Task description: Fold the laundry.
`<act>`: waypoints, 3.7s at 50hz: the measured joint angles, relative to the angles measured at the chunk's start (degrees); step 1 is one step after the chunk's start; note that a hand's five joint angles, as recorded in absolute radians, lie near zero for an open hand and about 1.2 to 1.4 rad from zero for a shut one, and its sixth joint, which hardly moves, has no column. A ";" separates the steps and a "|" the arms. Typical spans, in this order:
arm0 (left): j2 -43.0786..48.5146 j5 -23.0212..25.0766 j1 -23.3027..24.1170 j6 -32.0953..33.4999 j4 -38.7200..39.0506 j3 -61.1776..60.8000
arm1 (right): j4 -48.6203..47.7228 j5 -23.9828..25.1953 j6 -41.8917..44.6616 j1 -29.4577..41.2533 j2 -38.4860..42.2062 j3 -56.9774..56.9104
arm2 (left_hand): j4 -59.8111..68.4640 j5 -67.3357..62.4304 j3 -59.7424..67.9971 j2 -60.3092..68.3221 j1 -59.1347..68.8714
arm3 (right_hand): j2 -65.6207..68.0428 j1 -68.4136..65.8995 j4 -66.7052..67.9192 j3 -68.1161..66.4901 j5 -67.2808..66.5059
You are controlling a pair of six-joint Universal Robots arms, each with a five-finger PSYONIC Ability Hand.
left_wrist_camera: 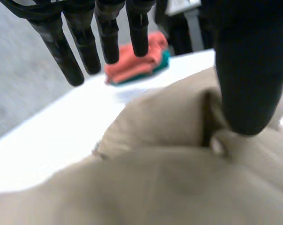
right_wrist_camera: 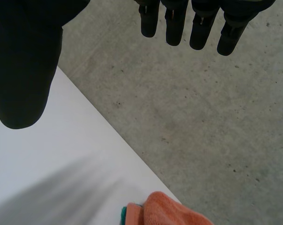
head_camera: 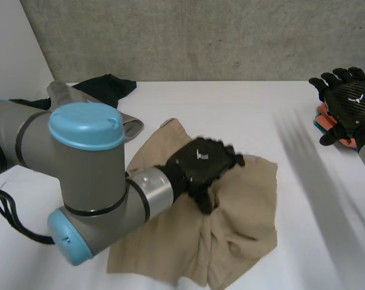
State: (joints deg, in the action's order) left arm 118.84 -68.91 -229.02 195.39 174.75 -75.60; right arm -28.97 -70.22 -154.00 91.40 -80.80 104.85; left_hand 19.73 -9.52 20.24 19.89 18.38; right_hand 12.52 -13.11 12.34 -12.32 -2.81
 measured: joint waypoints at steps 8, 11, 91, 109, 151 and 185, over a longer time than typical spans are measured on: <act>-7.64 -0.70 -2.94 3.67 -5.47 -2.19 | 7.36 6.32 0.78 0.59 4.53 -6.23 | -3.13 3.63 -3.34 -3.06 -0.01 | 0.00 0.00 0.00 0.00 0.00; -12.42 -2.95 -4.68 1.21 -5.20 -4.38 | 13.22 10.59 1.36 0.81 7.28 -10.67 | -3.23 3.66 -3.47 -3.13 -0.01 | 0.00 0.00 0.00 0.00 0.00; -4.89 -28.53 -10.83 -12.15 0.54 -17.40 | 49.77 6.16 23.93 8.06 14.12 -30.11 | 2.75 -3.18 2.14 2.41 3.91 | 6.84 -5.20 5.27 -5.47 -3.56; 3.81 -28.82 -10.55 -11.61 0.43 -9.51 | 27.19 5.32 14.14 16.13 36.57 -39.22 | 48.02 -46.80 47.04 47.69 47.52 | 53.60 -50.38 53.26 -53.19 -51.77; -30.76 -31.56 -5.70 -1.96 9.05 15.40 | 53.62 2.46 7.89 8.57 -19.00 -42.18 | 48.89 -46.81 48.08 48.68 47.52 | 54.76 -51.32 56.29 -55.88 -54.56; 20.76 -19.76 -15.75 -0.12 33.38 43.03 | 1.65 -16.83 5.78 20.10 34.72 -53.48 | -8.20 6.77 -8.03 -8.08 -7.68 | -0.01 0.10 0.02 0.03 0.10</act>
State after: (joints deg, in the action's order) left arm 139.60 -88.67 -244.77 195.27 208.13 -32.56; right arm -27.32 -87.05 -148.23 111.50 -46.08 51.38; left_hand 11.52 -2.75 12.21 11.80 10.71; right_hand 12.51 -13.01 12.36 -12.29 -2.71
